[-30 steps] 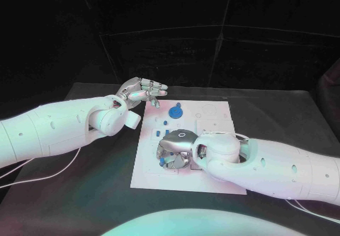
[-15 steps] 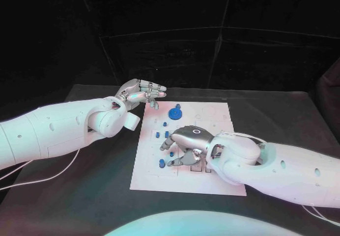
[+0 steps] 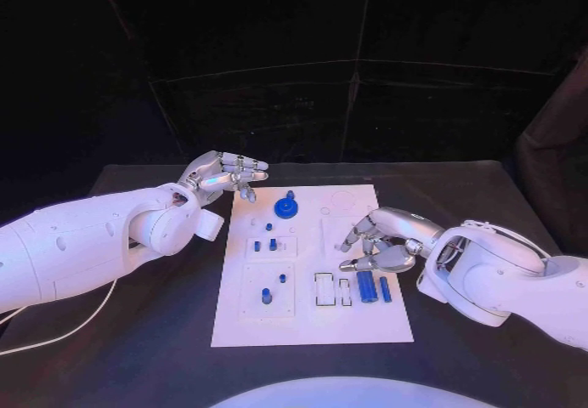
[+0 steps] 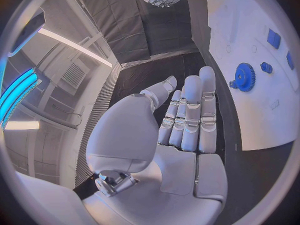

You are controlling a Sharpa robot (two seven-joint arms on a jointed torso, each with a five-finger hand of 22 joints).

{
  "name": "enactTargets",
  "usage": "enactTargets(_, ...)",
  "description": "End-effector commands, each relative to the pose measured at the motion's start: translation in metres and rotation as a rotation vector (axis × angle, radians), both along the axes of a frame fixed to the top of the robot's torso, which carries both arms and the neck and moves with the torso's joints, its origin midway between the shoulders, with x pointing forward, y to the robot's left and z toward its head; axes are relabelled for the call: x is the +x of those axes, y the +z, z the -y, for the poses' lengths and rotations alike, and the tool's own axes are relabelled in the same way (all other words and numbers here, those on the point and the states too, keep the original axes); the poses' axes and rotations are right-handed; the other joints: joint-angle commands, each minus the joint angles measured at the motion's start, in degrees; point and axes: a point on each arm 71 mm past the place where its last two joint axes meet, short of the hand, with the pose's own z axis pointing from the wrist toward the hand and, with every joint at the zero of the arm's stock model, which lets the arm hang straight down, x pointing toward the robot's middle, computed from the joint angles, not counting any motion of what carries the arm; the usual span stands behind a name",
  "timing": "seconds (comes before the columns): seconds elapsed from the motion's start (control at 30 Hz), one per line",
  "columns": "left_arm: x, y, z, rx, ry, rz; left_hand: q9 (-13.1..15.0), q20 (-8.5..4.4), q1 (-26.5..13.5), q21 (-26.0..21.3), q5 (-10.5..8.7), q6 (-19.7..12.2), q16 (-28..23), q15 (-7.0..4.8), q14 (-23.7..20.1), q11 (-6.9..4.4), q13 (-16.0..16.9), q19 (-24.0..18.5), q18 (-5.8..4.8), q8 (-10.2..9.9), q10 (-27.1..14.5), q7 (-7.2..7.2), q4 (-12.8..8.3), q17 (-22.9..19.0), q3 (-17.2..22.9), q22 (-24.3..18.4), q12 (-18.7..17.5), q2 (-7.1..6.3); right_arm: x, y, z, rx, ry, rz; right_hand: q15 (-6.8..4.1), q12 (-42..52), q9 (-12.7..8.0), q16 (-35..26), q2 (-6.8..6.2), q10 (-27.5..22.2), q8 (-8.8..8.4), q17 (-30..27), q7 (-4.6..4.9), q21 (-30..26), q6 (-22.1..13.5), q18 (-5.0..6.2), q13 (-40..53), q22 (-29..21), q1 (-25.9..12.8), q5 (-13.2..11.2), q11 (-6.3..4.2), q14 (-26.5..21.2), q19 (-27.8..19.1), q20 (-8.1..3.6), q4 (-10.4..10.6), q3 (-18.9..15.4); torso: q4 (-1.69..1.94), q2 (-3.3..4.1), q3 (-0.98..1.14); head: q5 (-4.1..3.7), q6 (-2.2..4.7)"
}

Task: Assemble the parts on the task board

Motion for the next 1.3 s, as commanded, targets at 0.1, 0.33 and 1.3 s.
enactTargets(0.1, -0.001, 0.001, 0.003, -0.01, -0.014, -0.001, -0.04, 0.02, 0.18, -0.31, -0.26, -0.35, -0.24, -0.09, -0.49, -0.02, -0.08, -0.38, 0.76, 0.28, -0.45, -0.05, -0.28, -0.08, -0.1, -0.06, 0.25, 0.26, 0.002, -0.008, 0.026, -0.093, -0.196, -0.111, -0.05, 12.23, 1.9, 2.28, 1.89, -2.43, 4.47, 3.32, -0.72, 1.93, -0.42, -1.16, 14.6, 3.14, 0.18, -0.27, -0.46, 2.44, 1.71, -0.38, 3.31, -4.02, -0.64, -0.12, 0.07, -1.02, 0.37)
enactTargets(0.33, -0.001, 0.001, 0.003, -0.01, -0.015, -0.002, -0.04, 0.02, 0.18, -0.31, -0.26, -0.35, -0.24, -0.09, -0.49, -0.02, -0.08, -0.38, 0.76, 0.28, -0.45, -0.05, -0.28, -0.08, -0.1, -0.06, 0.25, 0.26, 0.0, -0.016, 0.036, -0.227, -0.231, -0.132, -0.28, 17.18, 4.4, 3.38, 2.76, -1.95, 7.31, 5.1, -1.0, 2.81, -1.37, -1.49, 21.5, 4.65, -1.22, -1.4, -0.56, 2.62, 2.51, -0.37, 3.5, -6.99, -0.55, -0.05, 0.0, -1.44, 0.24)
enactTargets(1.3, -0.002, 0.001, 0.001, -0.011, -0.021, -0.008, -0.03, 0.04, 0.11, -0.33, -0.26, -0.38, -0.23, -0.07, -0.54, -0.01, -0.08, -0.42, 0.75, 0.34, -0.49, -0.05, -0.28, -0.14, -0.13, -0.07, 0.32, 0.25, -0.003, -0.047, 0.01, -0.4, -0.131, -0.149, -0.31, 19.32, 8.09, 3.79, 2.17, -1.83, 10.44, 5.87, -1.13, 3.02, -3.3, -1.57, 25.75, 5.11, -4.1, -1.75, -0.62, 2.59, 2.54, -0.38, 3.7, -9.53, -0.56, -0.06, -0.12, -0.52, -0.63)
